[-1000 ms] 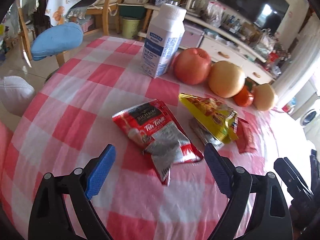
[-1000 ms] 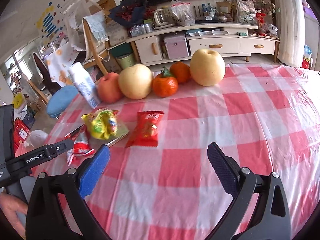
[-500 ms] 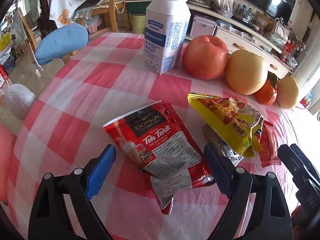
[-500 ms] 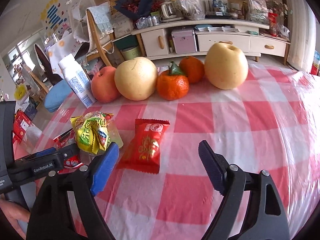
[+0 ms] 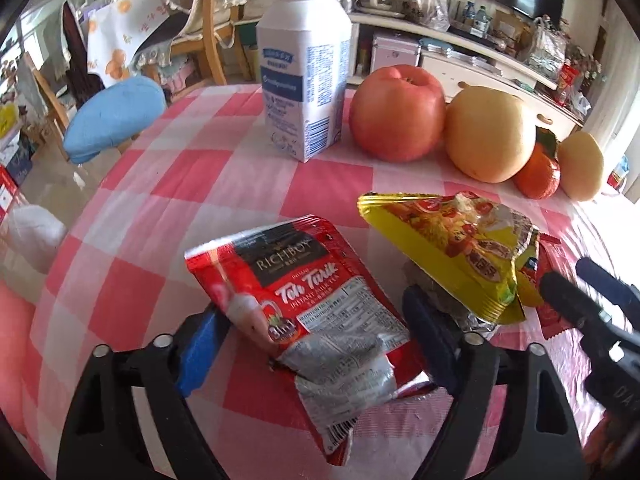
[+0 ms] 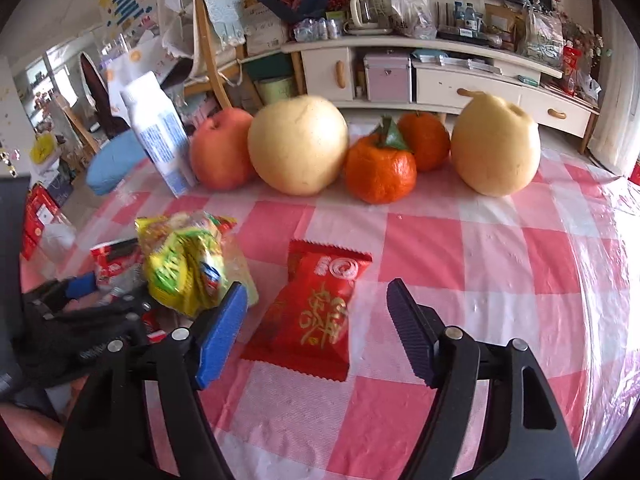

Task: Collect trash
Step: 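Close left tool on the red Teh Tarik pouch while right tool closes on the yellow snack bag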

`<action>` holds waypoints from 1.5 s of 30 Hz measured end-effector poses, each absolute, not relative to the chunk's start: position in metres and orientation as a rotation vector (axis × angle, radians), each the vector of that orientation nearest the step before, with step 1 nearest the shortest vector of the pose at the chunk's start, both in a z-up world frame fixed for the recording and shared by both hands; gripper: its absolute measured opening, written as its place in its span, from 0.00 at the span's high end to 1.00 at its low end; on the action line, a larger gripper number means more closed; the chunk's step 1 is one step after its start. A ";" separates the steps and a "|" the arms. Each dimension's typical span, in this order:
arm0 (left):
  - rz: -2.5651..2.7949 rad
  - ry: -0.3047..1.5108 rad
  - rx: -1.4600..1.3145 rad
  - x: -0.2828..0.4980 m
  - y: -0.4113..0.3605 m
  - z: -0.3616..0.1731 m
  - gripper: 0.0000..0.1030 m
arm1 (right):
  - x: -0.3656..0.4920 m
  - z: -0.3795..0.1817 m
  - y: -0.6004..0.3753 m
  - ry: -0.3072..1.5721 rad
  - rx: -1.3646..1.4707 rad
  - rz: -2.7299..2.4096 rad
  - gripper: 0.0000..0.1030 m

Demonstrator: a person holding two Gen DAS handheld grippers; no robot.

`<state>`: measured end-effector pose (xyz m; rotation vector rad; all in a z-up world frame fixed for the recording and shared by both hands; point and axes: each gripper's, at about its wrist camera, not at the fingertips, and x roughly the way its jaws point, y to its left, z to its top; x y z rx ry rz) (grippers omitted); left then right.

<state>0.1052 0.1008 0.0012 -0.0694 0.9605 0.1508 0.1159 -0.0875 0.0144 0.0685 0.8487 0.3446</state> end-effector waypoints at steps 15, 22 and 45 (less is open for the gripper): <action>0.069 0.925 -0.085 0.078 0.110 0.007 0.45 | 0.118 0.025 -0.045 0.809 0.109 0.587 0.27; 0.083 0.930 -0.065 0.035 0.144 0.023 0.45 | 0.126 0.020 -0.014 0.803 -0.035 0.582 0.14; 0.003 0.865 -0.222 -0.010 0.191 0.026 0.46 | 0.117 0.013 0.004 0.767 -0.223 0.582 0.68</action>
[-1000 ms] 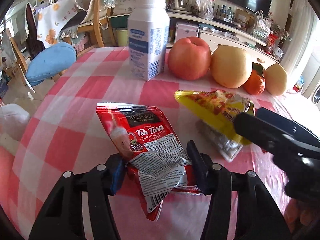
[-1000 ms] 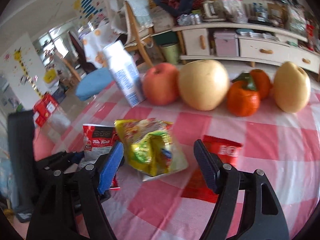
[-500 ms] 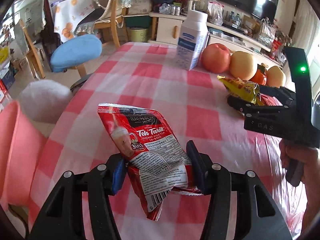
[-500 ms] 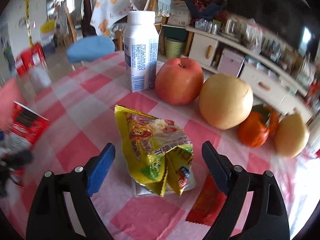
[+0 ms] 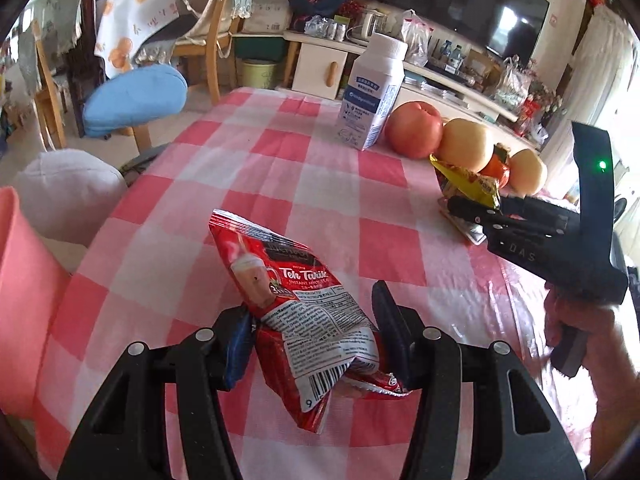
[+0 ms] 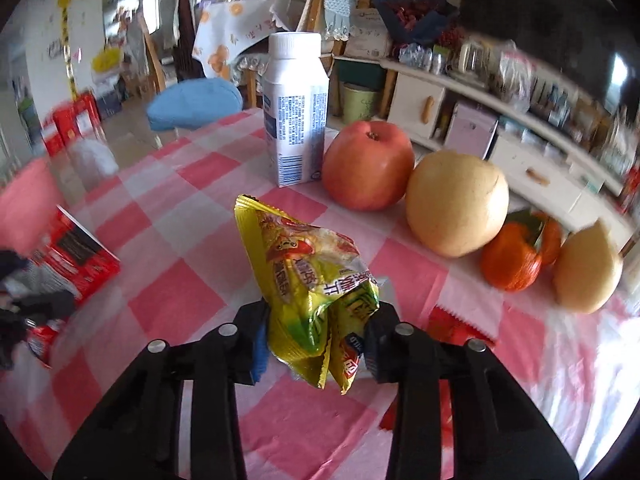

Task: Collect trash
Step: 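Close left tool on the red Teh Tarik pouch while right tool closes on the yellow snack bag, then lift the Teh Tarik pouch with left tool while right tool carries the yellow bag toward the bucket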

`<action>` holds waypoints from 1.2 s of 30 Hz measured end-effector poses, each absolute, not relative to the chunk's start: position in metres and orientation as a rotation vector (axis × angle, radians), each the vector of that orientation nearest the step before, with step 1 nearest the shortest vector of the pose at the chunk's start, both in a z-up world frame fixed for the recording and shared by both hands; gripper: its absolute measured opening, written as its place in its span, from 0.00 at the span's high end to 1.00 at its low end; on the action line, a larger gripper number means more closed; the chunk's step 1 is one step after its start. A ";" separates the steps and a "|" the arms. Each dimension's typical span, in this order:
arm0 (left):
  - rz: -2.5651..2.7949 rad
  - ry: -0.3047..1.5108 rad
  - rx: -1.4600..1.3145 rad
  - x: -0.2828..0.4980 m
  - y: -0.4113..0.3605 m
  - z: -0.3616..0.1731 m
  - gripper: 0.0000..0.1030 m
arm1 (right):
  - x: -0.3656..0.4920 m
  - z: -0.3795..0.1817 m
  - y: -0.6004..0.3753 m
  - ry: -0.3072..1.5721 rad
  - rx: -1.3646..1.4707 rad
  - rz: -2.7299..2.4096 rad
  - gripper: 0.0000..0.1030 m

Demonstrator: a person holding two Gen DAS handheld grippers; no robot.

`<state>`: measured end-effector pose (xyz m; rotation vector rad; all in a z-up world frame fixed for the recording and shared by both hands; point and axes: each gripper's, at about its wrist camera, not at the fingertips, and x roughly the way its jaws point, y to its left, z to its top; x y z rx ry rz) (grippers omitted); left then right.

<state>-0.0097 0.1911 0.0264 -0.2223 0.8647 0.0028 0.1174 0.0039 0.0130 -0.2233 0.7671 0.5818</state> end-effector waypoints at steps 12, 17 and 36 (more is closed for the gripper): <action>-0.064 0.875 -0.288 -0.016 0.199 0.029 0.46 | 0.091 0.030 -0.023 0.842 0.130 0.657 0.70; -0.081 0.867 -0.308 -0.023 0.207 0.033 0.47 | 0.068 0.038 -0.023 0.853 0.236 0.689 0.70; -0.127 0.866 -0.411 -0.037 0.239 0.041 0.54 | -0.009 0.054 0.009 0.856 0.345 0.697 0.69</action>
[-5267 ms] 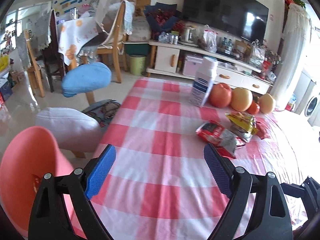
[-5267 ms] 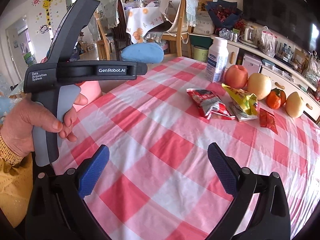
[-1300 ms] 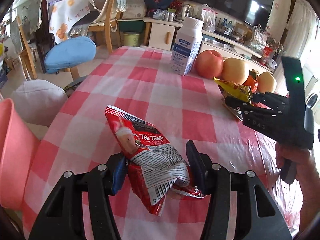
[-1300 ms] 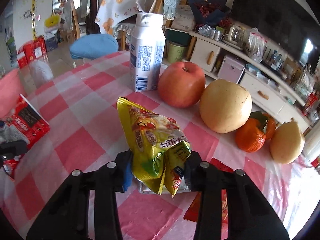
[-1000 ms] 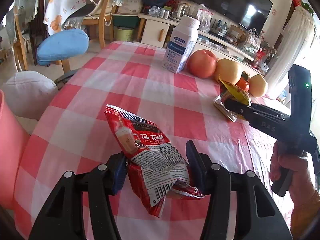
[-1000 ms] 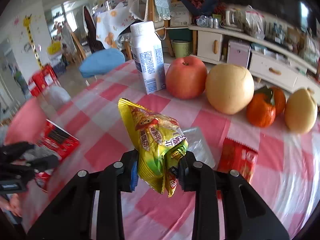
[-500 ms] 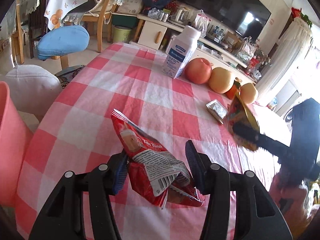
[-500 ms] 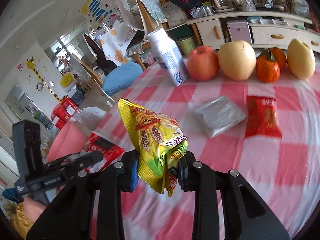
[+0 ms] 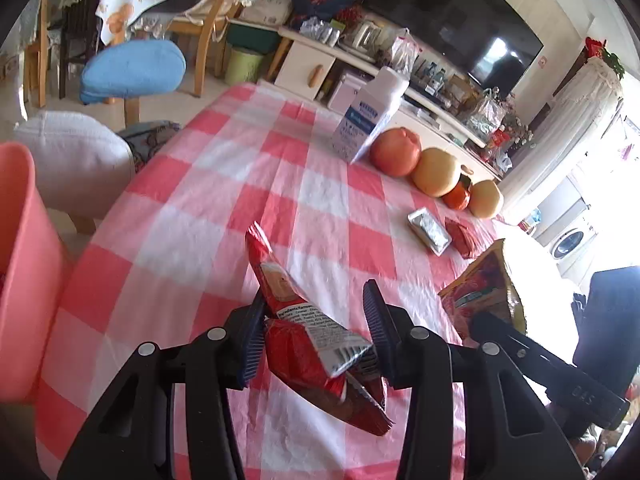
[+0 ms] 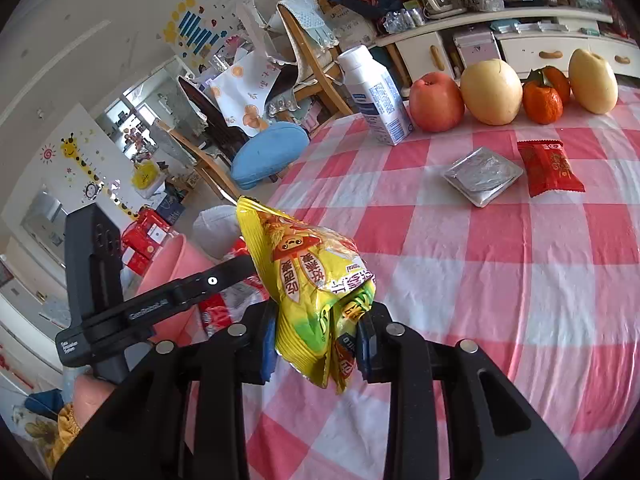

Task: Collect trash
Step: 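Lift the Teh Tarik pouch with left tool while right tool carries the yellow bag toward the bucket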

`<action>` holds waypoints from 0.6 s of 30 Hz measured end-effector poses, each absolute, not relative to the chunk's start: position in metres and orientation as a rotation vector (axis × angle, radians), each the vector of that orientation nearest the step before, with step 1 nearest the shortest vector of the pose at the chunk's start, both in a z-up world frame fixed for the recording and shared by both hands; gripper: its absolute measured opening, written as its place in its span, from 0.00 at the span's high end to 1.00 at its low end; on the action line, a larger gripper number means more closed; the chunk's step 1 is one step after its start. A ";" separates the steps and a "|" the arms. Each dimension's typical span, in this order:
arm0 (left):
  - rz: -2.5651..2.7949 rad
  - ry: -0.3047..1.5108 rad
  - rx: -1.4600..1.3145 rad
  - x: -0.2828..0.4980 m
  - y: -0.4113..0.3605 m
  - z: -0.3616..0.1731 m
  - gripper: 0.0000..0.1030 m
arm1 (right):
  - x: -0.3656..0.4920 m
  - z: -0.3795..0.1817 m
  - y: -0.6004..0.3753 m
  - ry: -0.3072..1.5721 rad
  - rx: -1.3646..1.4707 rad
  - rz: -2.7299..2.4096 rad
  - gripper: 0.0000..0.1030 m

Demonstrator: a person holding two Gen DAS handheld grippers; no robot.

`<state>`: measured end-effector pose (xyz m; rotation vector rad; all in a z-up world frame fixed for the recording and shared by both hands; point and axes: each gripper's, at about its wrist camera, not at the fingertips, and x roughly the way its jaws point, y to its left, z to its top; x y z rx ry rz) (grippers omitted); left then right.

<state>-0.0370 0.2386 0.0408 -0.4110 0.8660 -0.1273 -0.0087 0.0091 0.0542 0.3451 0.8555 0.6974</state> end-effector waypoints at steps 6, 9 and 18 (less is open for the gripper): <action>-0.156 0.912 -0.429 -0.036 0.237 0.029 0.70 | -0.020 0.052 0.012 0.865 0.344 0.671 0.69; -0.133 0.954 -0.437 -0.033 0.238 0.020 0.71 | -0.024 0.054 0.014 0.862 0.330 0.661 0.69; -0.095 1.002 -0.292 -0.034 0.217 0.010 0.26 | -0.031 0.057 0.020 0.857 0.308 0.648 0.69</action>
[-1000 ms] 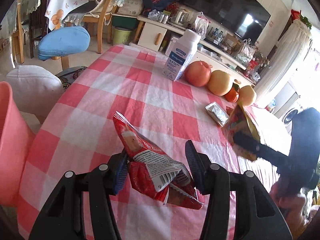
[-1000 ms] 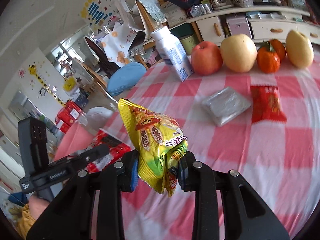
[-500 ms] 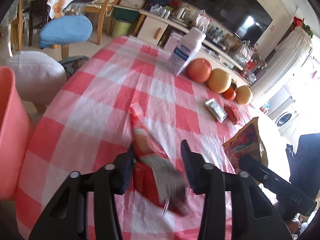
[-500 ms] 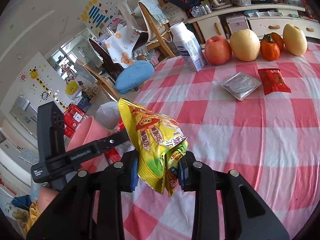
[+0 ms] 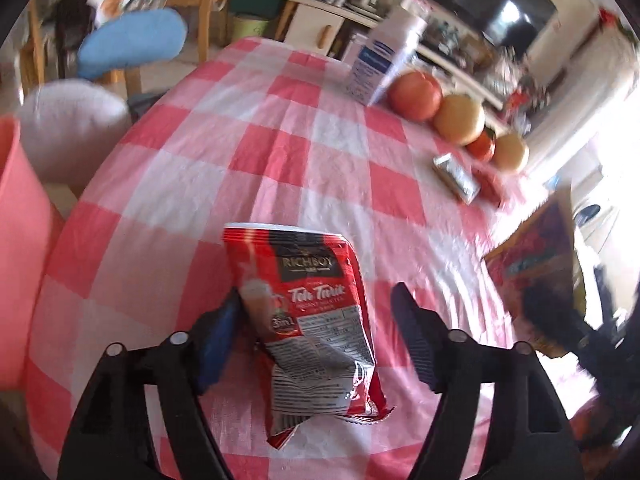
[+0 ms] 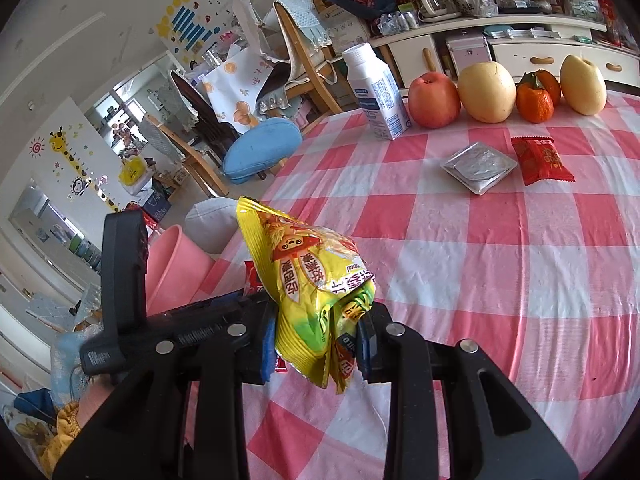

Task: Collect trash
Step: 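Lift the Teh Tarik pouch with left tool while right tool carries the yellow bag toward the bucket, then open left tool over the pink bucket while right tool releases the yellow bag into it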

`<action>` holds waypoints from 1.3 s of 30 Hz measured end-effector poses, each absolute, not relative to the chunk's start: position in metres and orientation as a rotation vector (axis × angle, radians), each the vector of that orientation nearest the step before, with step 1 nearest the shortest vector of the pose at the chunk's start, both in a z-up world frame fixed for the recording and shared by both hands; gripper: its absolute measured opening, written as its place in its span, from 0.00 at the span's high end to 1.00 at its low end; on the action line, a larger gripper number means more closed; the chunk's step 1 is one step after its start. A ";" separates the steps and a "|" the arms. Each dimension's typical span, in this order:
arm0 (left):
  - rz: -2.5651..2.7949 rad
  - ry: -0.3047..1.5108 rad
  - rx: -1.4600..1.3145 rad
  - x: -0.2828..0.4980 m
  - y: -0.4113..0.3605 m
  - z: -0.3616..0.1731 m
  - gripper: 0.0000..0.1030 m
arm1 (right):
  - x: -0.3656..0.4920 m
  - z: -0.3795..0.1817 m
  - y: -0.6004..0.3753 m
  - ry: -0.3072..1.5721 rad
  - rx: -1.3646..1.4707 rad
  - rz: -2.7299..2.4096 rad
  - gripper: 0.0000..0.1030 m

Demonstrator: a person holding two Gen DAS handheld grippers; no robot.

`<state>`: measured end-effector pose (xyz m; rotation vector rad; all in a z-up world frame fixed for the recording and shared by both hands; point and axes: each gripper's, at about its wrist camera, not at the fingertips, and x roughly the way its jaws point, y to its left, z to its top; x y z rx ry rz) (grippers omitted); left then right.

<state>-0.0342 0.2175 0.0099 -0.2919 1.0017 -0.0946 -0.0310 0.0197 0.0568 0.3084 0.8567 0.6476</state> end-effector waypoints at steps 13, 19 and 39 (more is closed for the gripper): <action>-0.073 0.985 -0.014 -0.037 0.189 0.009 0.45 | -0.032 0.063 0.019 0.856 0.314 0.623 0.69; -0.100 0.994 -0.139 -0.035 0.205 0.012 0.49 | -0.032 0.071 0.029 0.853 0.316 0.634 0.69; 0.263 0.664 -0.497 -0.086 0.373 0.086 0.49 | -0.032 0.099 0.138 0.859 0.317 0.862 0.69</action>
